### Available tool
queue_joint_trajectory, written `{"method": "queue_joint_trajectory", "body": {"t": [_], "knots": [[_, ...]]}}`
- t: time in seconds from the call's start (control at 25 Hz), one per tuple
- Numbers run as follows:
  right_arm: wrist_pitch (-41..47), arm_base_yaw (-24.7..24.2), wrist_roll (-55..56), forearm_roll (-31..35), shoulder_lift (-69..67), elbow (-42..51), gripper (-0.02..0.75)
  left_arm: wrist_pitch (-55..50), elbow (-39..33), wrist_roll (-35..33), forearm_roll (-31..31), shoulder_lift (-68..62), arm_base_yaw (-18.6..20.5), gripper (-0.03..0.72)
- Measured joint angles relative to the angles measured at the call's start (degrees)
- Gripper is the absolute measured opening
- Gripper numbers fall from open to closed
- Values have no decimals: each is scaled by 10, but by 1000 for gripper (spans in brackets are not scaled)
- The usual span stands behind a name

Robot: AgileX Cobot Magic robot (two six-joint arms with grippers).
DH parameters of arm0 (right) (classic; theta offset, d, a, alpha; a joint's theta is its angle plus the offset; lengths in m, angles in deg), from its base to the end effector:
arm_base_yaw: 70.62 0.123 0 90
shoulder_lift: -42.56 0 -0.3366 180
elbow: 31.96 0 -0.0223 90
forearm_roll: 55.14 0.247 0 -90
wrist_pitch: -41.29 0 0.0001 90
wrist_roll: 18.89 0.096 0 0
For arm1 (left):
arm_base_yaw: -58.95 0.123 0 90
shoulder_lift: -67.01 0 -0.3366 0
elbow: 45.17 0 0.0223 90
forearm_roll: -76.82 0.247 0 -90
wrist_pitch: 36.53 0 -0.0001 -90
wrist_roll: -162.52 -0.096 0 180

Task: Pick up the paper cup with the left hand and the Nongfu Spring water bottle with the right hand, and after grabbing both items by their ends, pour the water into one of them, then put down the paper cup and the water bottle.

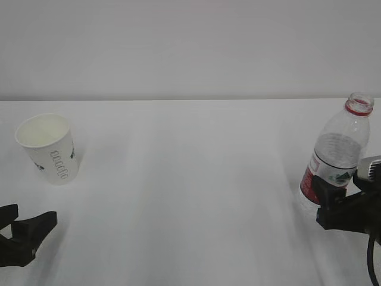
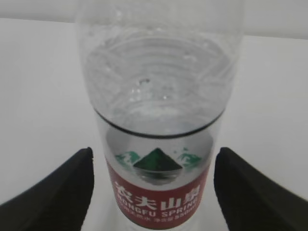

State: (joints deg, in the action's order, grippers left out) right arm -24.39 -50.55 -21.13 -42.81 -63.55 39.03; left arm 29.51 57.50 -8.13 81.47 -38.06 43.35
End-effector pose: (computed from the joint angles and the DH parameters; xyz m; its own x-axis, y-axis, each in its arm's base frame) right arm 0.2088 0.0564 0.1656 -0.3587 -0.0782 -0.9302 -0.1491 0.9885 -0.0256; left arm 0.1764 -0.0566 0.1576 -0.4682 -0.0037 -0.8836 0.2736 0.9502 -0.1489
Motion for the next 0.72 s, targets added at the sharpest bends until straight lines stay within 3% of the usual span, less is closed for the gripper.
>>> {"method": "queue_joint_trajectory", "body": {"t": [0.72], "knots": [[-1, 0, 0, -3, -34, -22, 590, 0, 0, 0, 0, 0, 0, 589]]}}
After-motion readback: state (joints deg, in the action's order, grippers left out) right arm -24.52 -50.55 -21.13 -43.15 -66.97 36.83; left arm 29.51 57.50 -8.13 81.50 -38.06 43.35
